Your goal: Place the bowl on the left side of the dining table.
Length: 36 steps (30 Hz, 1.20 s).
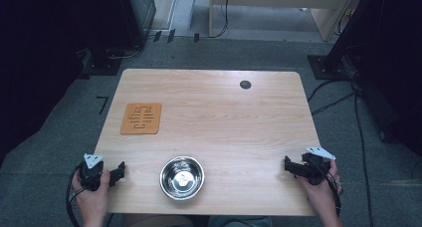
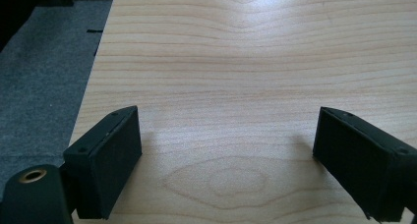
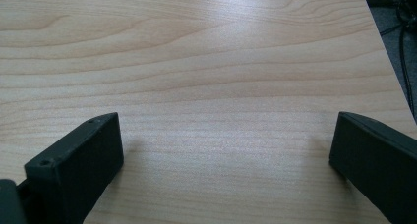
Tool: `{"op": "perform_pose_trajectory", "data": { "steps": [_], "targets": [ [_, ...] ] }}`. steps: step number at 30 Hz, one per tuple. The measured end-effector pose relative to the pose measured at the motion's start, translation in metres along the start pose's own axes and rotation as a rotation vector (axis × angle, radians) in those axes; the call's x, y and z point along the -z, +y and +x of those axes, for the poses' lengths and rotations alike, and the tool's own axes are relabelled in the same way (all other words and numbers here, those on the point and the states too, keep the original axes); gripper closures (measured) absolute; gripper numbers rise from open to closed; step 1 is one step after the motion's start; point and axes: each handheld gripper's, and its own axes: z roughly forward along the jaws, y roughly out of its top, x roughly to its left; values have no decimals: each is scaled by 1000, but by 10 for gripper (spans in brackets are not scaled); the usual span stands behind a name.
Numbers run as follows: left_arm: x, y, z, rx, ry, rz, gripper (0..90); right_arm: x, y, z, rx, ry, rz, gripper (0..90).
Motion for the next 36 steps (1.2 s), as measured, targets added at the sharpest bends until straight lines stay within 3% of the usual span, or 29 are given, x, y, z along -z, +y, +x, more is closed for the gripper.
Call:
{"op": "perform_pose_trajectory", "data": {
  "steps": [14,20,36],
  "targets": [
    [0,0,1,-2,-4,0,98,0,0,0,0,0,0,0],
    [4,-2,2,19,4,-19,97,0,0,0,1,0,0,0],
    [9,-3,-8,18,-4,-37,97,0,0,0,1,0,0,0]
  ]
}}
